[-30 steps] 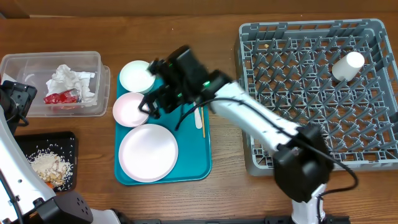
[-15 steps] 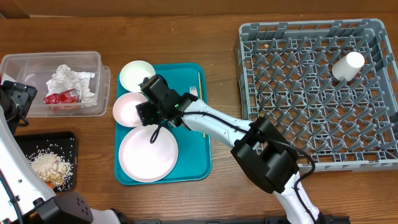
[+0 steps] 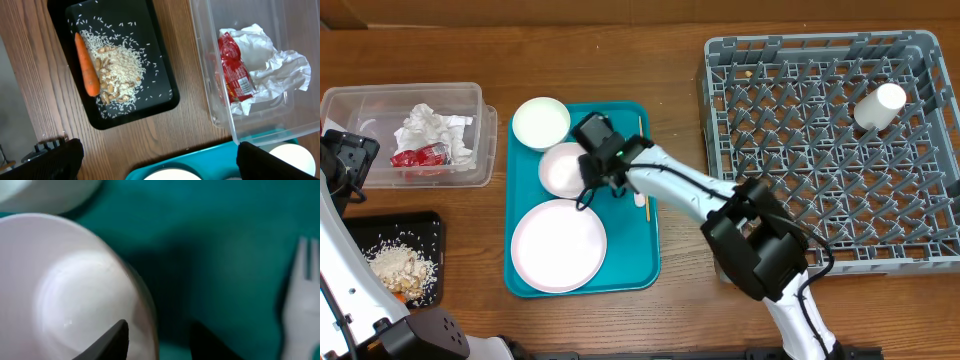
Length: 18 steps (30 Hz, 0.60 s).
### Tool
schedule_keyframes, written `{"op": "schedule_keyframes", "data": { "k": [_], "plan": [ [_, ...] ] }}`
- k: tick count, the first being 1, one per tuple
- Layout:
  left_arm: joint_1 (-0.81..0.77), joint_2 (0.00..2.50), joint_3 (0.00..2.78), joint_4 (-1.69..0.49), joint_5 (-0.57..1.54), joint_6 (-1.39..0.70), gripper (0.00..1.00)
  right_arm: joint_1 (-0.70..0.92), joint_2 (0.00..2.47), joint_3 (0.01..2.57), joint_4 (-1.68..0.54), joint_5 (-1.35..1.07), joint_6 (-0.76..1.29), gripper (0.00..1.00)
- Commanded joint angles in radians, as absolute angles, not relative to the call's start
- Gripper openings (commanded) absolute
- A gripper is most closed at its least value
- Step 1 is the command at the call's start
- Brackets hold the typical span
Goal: Sort waste into correct bins and load items into the dishwasher
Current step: 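Reach the right gripper to the pink bowl and grasp its rim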
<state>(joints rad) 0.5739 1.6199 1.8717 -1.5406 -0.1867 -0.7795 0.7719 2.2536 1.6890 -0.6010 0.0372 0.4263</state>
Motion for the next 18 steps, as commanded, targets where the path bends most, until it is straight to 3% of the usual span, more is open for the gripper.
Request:
{"op": "schedule_keyframes", "data": {
  "k": [1, 10, 14, 18],
  "plan": [
    [0.576, 1.623, 1.874, -1.540, -0.190, -0.782, 1.00, 0.715, 2.159, 1.718, -0.664, 0.071, 0.447, 0.43],
    [0.576, 1.623, 1.874, -1.540, -0.190, -0.782, 1.00, 0.704, 1.996, 1.718, -0.789, 0.179, 0.445, 0.57],
    [0.576, 1.623, 1.874, -1.540, -0.190, -0.782, 1.00, 0.754, 1.962, 1.716, -0.694, -0.117, 0.266, 0.59],
    [0.576, 1.623, 1.874, -1.540, -0.190, -0.782, 1.00, 0.835, 2.032, 1.716, -0.600, -0.098, 0.257, 0.61]
  ]
}}
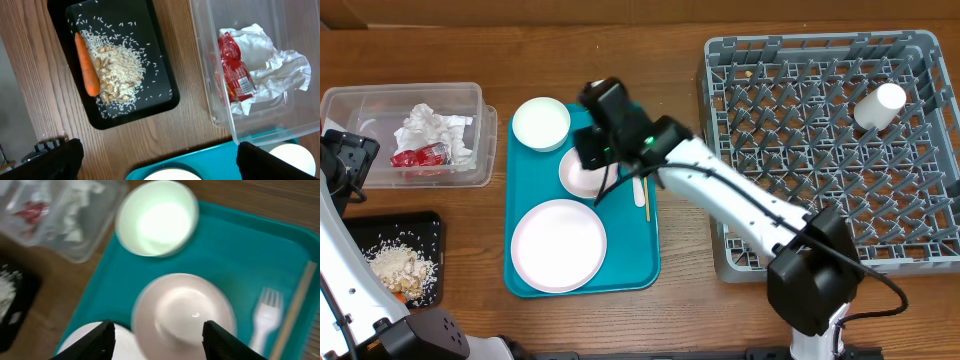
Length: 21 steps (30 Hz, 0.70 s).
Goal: Sort waste into correct bins and load items into the dishwasher
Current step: 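Reach the right gripper to the pink bowl and grasp its rim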
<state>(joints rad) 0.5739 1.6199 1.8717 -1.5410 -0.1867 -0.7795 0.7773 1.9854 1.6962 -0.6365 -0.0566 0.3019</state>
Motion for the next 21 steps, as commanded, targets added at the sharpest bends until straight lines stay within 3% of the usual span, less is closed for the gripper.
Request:
{"op": "schedule_keyframes", "data": {
  "k": [1, 11, 21],
  "plan": [
    [0.576, 1.623, 1.874, -1.540, -0.190, -0.782, 1.00, 0.842, 2.042, 1.716, -0.594, -0.088, 0.257, 0.62],
    [0.576, 1.623, 1.874, -1.540, -0.190, -0.782, 1.00, 0.888, 2.170, 1.716, -0.537, -0.012, 0.254, 0.65],
    [0.576, 1.623, 1.874, -1.540, -0.190, -0.782, 1.00, 0.925, 2.230, 1.716, -0.516, 0.065, 0.253, 0.57]
  ]
}}
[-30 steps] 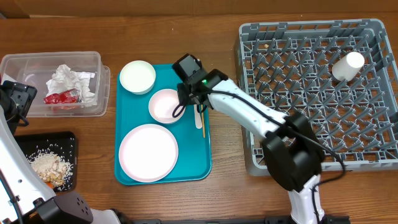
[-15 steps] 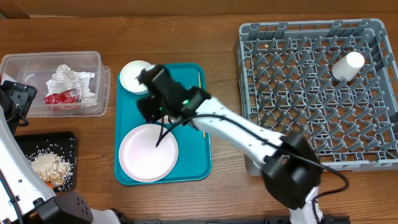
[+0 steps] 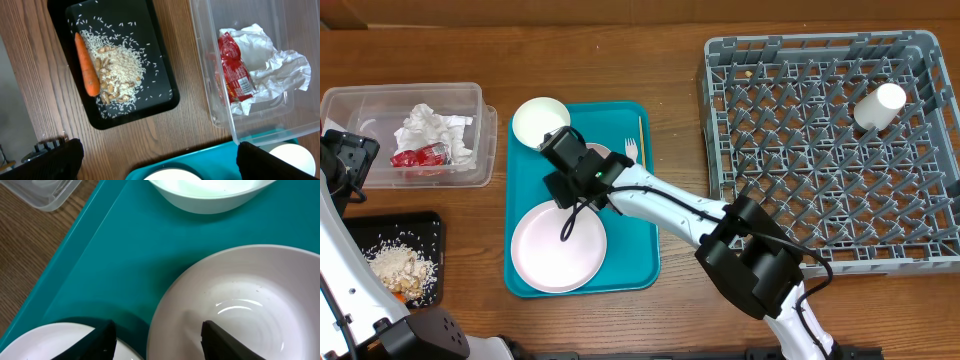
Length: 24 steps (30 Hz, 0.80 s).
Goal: Sort waste into correct bins and load items into the dishwasher
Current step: 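Reach the right gripper to the pink bowl and grasp its rim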
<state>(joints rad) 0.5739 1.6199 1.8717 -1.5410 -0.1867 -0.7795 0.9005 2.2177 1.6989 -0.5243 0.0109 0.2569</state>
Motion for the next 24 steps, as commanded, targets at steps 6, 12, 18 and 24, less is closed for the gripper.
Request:
{"op": "schedule_keyframes", "data": {
  "k": [6, 12, 18, 24],
  "plan": [
    [0.576, 1.623, 1.874, -1.540, -0.190, -0.782, 1.00, 0.941, 2.253, 1.716, -0.502, 0.105, 0.254, 0.50],
    [0.576, 1.623, 1.874, -1.540, -0.190, -0.782, 1.00, 0.941, 2.273, 1.716, -0.502, 0.163, 0.254, 0.49],
    [0.576, 1.623, 1.874, -1.540, -0.190, -0.782, 1.00, 0.941, 2.270, 1.721, -0.495, 0.172, 0.254, 0.45],
    [0.576, 1.623, 1.874, -1.540, -0.190, -0.782, 1.00, 0.941, 2.268, 1.737, -0.508, 0.172, 0.254, 0.32]
  ]
}}
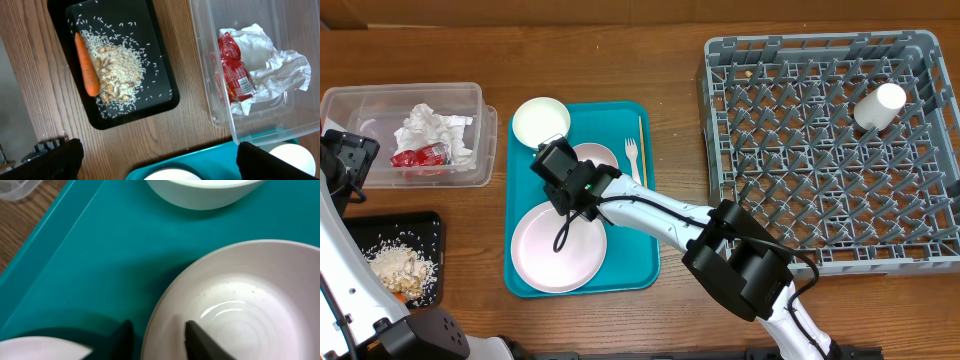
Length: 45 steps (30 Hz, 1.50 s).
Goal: Sort waste into correct bins and load items into the dishwasher
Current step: 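Reach the right gripper to the pink bowl and grasp its rim, then carry the pink bowl right and set it in the dish rack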
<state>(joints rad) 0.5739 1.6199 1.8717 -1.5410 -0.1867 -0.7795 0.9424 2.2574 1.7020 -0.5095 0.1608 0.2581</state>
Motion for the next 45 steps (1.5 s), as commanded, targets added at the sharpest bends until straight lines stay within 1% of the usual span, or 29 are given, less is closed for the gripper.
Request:
{"op": "schedule_keyframes", "data": {
  "k": [1, 3, 7, 13, 17, 22, 24, 26, 28, 30, 33, 38, 40, 45],
  "plan": [
    [0.576, 1.623, 1.874, -1.540, -0.190, -0.782, 1.00, 0.941, 2.267, 1.737, -0.512, 0.172, 0.254, 0.31],
    [0.576, 1.623, 1.874, -1.540, -0.190, -0.782, 1.00, 0.941, 2.262, 1.737, -0.517, 0.172, 0.254, 0.30],
    [0.576, 1.623, 1.874, -1.540, -0.190, -0.782, 1.00, 0.941, 2.238, 1.737, -0.525, 0.172, 0.255, 0.15],
    [0.576, 1.623, 1.874, -1.540, -0.190, -0.782, 1.00, 0.941, 2.162, 1.737, -0.548, 0.164, 0.266, 0.04],
    [0.576, 1.623, 1.874, -1.540, -0.190, -0.782, 1.00, 0.941, 2.067, 1.737, -0.576, 0.164, 0.266, 0.04],
    [0.576, 1.623, 1.874, -1.540, -0.190, -0.782, 1.00, 0.903, 1.859, 1.737, -0.674, 0.164, 0.266, 0.04],
    [0.576, 1.623, 1.874, -1.540, -0.190, -0.782, 1.00, 0.842, 1.758, 1.737, -0.720, 0.163, 0.295, 0.04],
    [0.576, 1.623, 1.874, -1.540, -0.190, -0.782, 1.00, 0.747, 1.676, 1.737, -0.771, 0.139, 0.348, 0.04],
    [0.576, 1.623, 1.874, -1.540, -0.190, -0.782, 1.00, 0.627, 1.626, 1.737, -0.808, 0.038, 0.348, 0.04],
    [0.576, 1.623, 1.874, -1.540, -0.190, -0.782, 1.00, 0.458, 1.611, 1.737, -0.841, -0.145, 0.327, 0.04],
    [0.576, 1.623, 1.874, -1.540, -0.190, -0.782, 1.00, 0.204, 1.636, 1.720, -0.832, -0.480, 0.255, 0.04],
    [0.576, 1.623, 1.874, -1.540, -0.190, -0.782, 1.00, -0.099, 1.729, 1.720, -0.760, -0.890, 0.254, 0.04],
    [0.576, 1.623, 1.874, -1.540, -0.190, -0.782, 1.00, -0.162, 1.785, 1.720, -0.741, -0.975, 0.259, 0.04],
    [0.576, 1.623, 1.874, -1.540, -0.190, -0.782, 1.00, -0.167, 1.896, 1.720, -0.737, -1.019, 0.261, 0.04]
  ]
}}
